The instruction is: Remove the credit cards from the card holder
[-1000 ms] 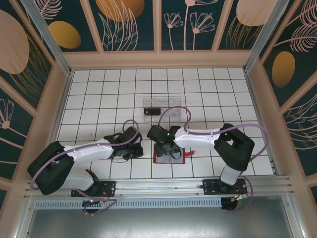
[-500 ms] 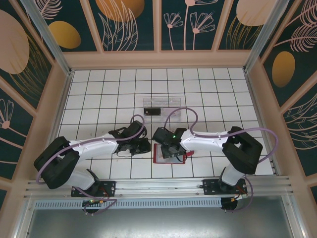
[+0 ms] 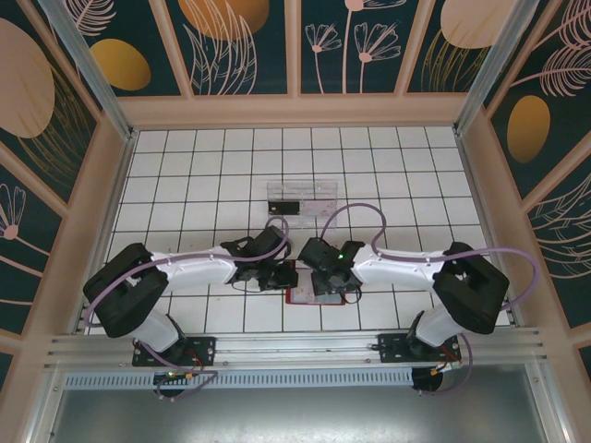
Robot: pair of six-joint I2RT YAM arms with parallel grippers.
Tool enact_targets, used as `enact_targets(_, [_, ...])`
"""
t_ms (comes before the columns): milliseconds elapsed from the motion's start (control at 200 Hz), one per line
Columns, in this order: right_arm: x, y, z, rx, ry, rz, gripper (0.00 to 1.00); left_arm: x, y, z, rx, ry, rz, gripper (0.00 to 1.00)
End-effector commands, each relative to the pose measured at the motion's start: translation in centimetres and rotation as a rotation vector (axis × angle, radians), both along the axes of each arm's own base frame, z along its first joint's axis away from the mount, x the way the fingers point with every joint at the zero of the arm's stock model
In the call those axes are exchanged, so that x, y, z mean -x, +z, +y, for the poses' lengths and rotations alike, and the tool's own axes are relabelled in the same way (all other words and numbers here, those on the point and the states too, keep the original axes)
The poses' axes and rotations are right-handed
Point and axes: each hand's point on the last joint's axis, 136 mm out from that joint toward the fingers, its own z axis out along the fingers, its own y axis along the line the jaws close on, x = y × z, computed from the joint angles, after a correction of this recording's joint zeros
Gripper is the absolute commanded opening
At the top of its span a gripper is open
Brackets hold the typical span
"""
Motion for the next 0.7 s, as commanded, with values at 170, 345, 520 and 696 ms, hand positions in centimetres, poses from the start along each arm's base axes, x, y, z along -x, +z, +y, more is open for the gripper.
enact_targets(170, [-0.2, 0.6, -1.4, -0.053, -0.082, -0.016, 0.57, 0.5, -0.4, -1.6, 0.021, -0.038, 0.027, 0.01])
enact_targets(345, [-0.2, 0.7, -3.4, -0.028, -0.128, -0.022, 0.57, 0.8, -1.7, -0.8, -0.029, -0.038, 0.047, 0.02])
enact_targets(520, [-0.8, 1.9, -5.9, -0.031, -0.22, -0.066, 0.57, 0.8, -1.9, -0.6, -0.048, -0.041, 0.045, 0.02])
enact_targets(696, [-1.8, 3.5, -7.4, -0.107, -0.322, -0.125, 0.56, 0.7, -2.0, -0.6, -0.053, -0.044, 0.043, 0.02])
